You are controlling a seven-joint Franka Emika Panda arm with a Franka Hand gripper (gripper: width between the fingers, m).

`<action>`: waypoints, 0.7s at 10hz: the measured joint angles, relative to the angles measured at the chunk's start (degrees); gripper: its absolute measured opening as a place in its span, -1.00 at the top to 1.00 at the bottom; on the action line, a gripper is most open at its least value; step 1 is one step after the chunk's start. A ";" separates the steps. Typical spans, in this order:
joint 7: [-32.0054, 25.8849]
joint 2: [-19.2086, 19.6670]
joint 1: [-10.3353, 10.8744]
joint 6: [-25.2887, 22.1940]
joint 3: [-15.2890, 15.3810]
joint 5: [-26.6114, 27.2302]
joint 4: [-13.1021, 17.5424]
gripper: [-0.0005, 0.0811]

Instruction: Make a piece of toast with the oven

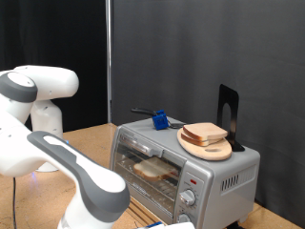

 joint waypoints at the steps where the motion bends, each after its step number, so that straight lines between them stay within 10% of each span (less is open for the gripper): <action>1: 0.11 0.00 -0.19 -0.73 -0.19 0.20 0.06 0.99; 7: -9.68 -0.35 -7.39 -1.11 2.45 0.59 -2.35 0.99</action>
